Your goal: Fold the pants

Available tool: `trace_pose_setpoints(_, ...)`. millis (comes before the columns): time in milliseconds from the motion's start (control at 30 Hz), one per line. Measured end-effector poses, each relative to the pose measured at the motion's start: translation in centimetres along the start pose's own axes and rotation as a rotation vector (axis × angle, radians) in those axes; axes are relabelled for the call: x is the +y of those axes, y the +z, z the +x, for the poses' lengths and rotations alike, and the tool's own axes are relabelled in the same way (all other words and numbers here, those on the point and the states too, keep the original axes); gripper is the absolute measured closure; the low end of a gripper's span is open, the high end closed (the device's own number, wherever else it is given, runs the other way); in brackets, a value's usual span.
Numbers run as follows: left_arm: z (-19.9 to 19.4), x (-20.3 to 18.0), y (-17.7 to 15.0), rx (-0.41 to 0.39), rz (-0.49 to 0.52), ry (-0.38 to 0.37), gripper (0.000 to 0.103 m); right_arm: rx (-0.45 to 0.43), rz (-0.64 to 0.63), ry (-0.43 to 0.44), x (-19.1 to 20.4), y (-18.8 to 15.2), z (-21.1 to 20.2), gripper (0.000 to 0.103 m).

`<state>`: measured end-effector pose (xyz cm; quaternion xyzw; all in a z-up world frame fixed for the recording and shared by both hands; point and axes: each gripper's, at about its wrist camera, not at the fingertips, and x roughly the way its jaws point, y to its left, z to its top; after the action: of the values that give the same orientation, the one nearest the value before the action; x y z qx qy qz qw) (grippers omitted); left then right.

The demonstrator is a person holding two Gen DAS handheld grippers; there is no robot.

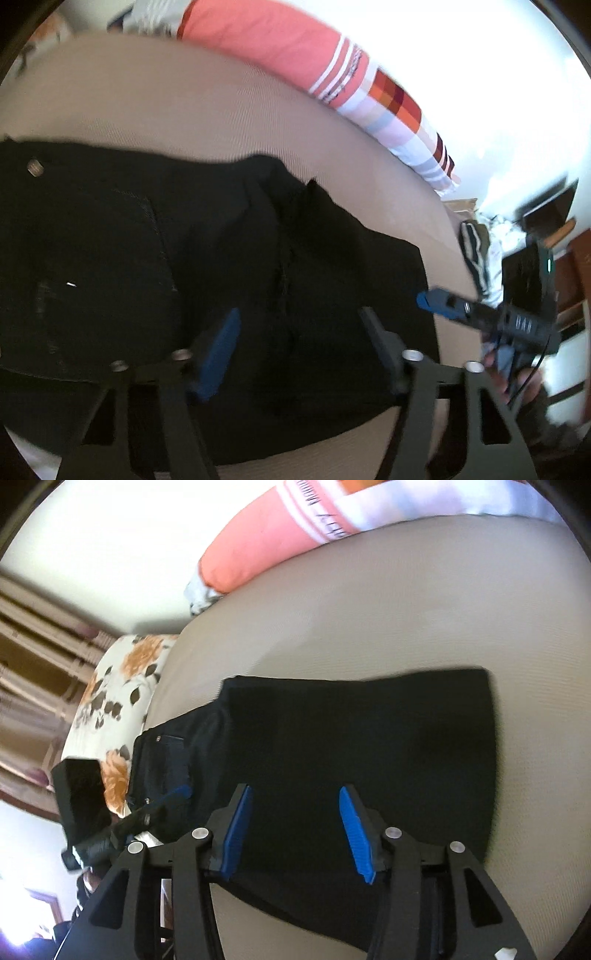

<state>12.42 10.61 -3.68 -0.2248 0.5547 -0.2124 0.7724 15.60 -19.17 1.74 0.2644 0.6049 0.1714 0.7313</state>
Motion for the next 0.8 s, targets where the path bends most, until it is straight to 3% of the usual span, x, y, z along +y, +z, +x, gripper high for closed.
trace_pose_setpoints(200,2.1,0.9,1.2,0.095,-0.065,0.005,0.054,-0.050,0.117,0.021,-3.1,-1.8,-1.9,0.055)
trace_pose_setpoints(400,3.4,0.6,1.5,0.157,-0.089,-0.077,0.055,-0.071,0.157,0.041,-4.0,-2.0,-1.9,0.054)
trace_pose_setpoints(533,5.2,0.4,0.9,0.251,-0.135,-0.166,0.077,-0.062,0.158,0.050,-3.9,-2.2,-1.2,0.053)
trace_pose_setpoints(700,5.4,0.8,0.6,0.227,-0.180,-0.165,0.096,-0.040,0.148,0.039,-3.7,-2.6,-0.3,0.053)
trace_pose_setpoints(800,4.7,-0.1,0.6,0.189,-0.139,-0.127,0.099,-0.037,0.134,0.031,-3.4,-2.6,-0.2,0.053)
